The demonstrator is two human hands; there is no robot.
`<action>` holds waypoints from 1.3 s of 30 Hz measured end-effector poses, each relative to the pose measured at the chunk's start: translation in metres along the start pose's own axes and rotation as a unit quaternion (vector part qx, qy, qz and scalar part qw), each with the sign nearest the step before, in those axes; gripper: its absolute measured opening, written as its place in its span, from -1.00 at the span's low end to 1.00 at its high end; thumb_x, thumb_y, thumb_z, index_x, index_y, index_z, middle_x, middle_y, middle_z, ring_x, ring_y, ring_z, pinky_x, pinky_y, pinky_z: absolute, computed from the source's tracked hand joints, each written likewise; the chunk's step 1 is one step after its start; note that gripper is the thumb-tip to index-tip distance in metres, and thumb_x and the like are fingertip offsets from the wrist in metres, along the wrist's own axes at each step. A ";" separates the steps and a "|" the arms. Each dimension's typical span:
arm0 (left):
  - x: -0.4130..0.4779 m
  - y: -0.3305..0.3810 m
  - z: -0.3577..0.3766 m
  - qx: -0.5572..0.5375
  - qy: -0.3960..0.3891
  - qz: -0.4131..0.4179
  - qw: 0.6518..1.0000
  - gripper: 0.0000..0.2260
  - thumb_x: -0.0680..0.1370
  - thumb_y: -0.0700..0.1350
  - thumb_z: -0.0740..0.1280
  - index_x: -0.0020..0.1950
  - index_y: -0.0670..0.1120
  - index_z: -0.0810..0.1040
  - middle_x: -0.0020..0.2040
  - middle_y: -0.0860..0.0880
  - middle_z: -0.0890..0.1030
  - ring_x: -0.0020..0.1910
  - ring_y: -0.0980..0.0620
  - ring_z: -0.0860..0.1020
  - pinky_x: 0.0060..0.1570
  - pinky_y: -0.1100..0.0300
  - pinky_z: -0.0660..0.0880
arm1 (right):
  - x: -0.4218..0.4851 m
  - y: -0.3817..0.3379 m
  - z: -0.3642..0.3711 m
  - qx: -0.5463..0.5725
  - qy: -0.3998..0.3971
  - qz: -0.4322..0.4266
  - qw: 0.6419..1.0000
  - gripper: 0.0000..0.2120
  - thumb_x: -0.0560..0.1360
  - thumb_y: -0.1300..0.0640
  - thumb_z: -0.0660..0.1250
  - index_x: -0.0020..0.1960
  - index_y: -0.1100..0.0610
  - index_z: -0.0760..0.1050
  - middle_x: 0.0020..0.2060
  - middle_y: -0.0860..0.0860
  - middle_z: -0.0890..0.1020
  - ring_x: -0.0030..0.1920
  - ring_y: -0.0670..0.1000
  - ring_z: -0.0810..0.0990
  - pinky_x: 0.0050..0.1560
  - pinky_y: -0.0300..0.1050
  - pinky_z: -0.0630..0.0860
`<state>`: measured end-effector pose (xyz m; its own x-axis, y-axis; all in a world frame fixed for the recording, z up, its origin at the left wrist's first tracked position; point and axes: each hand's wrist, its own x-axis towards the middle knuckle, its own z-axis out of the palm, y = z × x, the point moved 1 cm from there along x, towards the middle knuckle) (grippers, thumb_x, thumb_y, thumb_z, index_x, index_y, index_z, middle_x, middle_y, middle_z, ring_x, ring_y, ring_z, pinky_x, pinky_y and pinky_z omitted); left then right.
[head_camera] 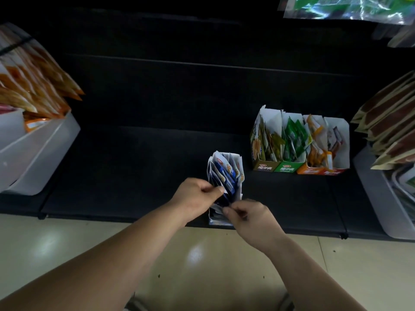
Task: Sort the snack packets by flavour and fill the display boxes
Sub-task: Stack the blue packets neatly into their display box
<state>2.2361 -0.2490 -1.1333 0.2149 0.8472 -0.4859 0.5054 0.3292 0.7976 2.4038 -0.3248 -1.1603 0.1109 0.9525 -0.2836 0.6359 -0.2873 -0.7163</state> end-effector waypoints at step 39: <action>-0.006 0.009 -0.023 0.095 0.017 0.124 0.988 -0.85 0.60 -0.20 0.36 -0.03 0.00 0.70 -0.20 -0.04 0.68 -0.23 0.03 0.60 -0.06 0.07 0.59 | 0.004 -0.070 -0.070 0.326 0.138 -0.006 0.935 -0.87 0.59 0.26 0.44 -0.06 0.07 0.56 -0.11 0.08 0.75 -0.03 0.06 0.76 -0.07 0.05 0.72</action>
<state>2.2197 -0.2413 -1.1150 0.3246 0.9067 -0.2694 0.5891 0.0290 0.8075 2.4137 -0.2937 -1.0667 0.3575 0.9196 -0.1628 0.0477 -0.1920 -0.9802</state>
